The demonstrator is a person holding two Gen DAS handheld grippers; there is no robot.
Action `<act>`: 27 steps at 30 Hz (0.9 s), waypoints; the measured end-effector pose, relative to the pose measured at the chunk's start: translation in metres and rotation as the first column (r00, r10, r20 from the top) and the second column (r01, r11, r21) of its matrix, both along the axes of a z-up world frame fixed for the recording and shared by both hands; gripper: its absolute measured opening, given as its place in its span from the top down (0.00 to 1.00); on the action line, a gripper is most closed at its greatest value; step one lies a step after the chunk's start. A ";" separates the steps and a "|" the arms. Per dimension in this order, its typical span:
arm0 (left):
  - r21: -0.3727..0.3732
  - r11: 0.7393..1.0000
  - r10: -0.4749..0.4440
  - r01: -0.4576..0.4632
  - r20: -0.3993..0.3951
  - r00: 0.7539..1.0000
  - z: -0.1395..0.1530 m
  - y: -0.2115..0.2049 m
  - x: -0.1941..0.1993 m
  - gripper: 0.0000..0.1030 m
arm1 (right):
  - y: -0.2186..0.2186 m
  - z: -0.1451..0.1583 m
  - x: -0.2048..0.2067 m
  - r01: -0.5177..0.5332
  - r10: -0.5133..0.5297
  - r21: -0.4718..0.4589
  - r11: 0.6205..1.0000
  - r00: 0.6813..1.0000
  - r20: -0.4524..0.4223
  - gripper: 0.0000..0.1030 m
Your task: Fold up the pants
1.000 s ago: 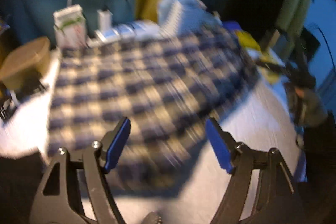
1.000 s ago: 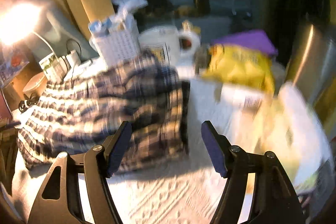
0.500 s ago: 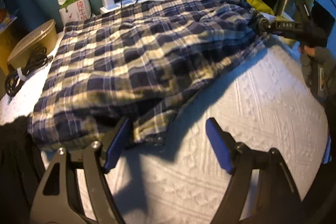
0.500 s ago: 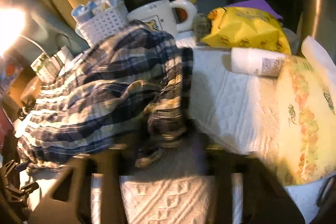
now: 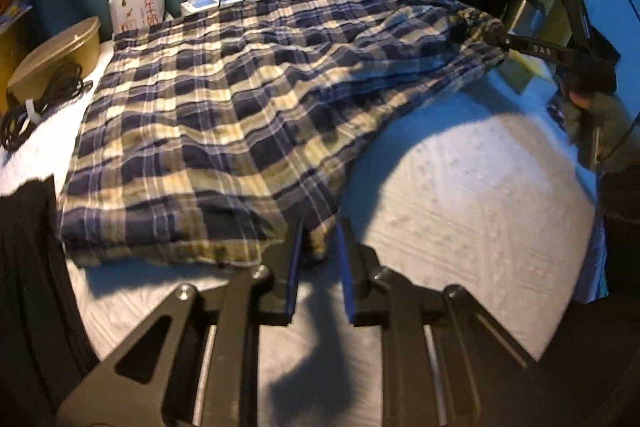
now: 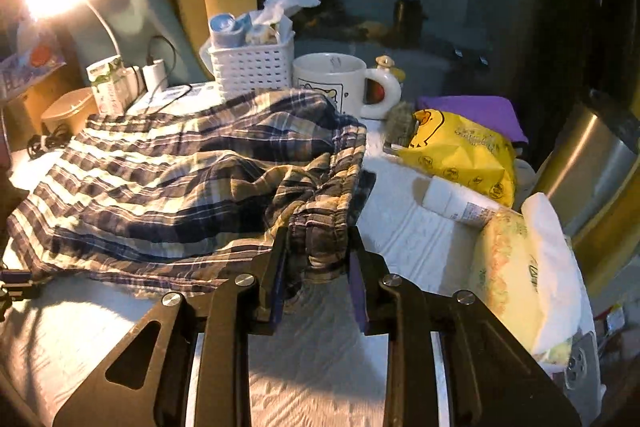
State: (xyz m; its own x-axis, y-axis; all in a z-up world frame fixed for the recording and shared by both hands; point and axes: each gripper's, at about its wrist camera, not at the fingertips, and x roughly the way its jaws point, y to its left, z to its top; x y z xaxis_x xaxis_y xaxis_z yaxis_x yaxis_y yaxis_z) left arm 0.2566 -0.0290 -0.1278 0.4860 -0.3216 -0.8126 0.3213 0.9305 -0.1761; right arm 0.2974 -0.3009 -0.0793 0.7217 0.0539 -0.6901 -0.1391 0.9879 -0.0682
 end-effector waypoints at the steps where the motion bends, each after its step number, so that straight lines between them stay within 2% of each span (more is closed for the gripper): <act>1: -0.013 1.000 0.001 -0.002 -0.003 1.000 0.001 -0.001 -0.003 0.83 | -0.001 0.000 -0.003 -0.002 0.002 0.002 1.000 1.000 -0.002 0.73; 6: -0.046 0.999 -0.010 0.009 -0.032 0.999 -0.004 -0.011 -0.018 0.83 | -0.005 -0.003 -0.022 -0.006 0.006 -0.020 1.000 1.000 -0.019 0.73; 9: -0.069 0.998 0.007 -0.009 -0.032 0.999 -0.002 -0.011 -0.025 0.83 | -0.009 -0.015 -0.031 0.005 -0.007 -0.026 1.000 0.999 -0.044 0.73; 14: -0.047 0.996 0.082 -0.082 0.005 0.997 0.012 -0.002 -0.017 0.82 | -0.022 -0.044 -0.036 0.051 -0.049 0.021 0.998 0.995 -0.091 0.71; 15: -0.040 0.993 0.111 -0.110 0.021 0.994 0.016 0.001 -0.013 0.81 | -0.023 -0.044 -0.036 0.059 -0.057 0.021 0.998 0.994 -0.094 0.65; 16: -0.039 0.990 0.137 -0.135 0.036 0.990 0.019 0.005 -0.009 0.80 | -0.024 -0.043 -0.037 0.064 -0.062 0.018 0.998 0.994 -0.091 0.56; 19: -0.043 0.981 0.191 -0.189 0.068 0.979 0.025 0.016 0.002 0.76 | -0.028 -0.028 -0.041 0.079 -0.078 0.014 0.997 0.996 -0.053 0.45; 22: -0.025 0.977 0.213 -0.212 0.067 0.975 0.021 0.021 0.016 0.61 | -0.033 -0.014 -0.041 0.085 -0.084 0.021 0.996 0.996 -0.018 0.43; 27: -0.003 0.972 0.234 -0.234 0.076 0.969 0.019 0.030 0.039 0.58 | -0.028 0.007 -0.022 0.061 -0.061 0.008 0.998 0.997 0.040 0.43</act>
State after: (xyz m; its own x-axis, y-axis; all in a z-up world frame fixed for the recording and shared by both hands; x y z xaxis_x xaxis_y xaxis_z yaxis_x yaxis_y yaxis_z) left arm 0.2955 0.0014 -0.1090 0.6072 -0.1870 -0.7722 0.1064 0.9823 -0.1542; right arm 0.2755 -0.3286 -0.0726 0.7509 0.0134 -0.6603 -0.0757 0.9949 -0.0659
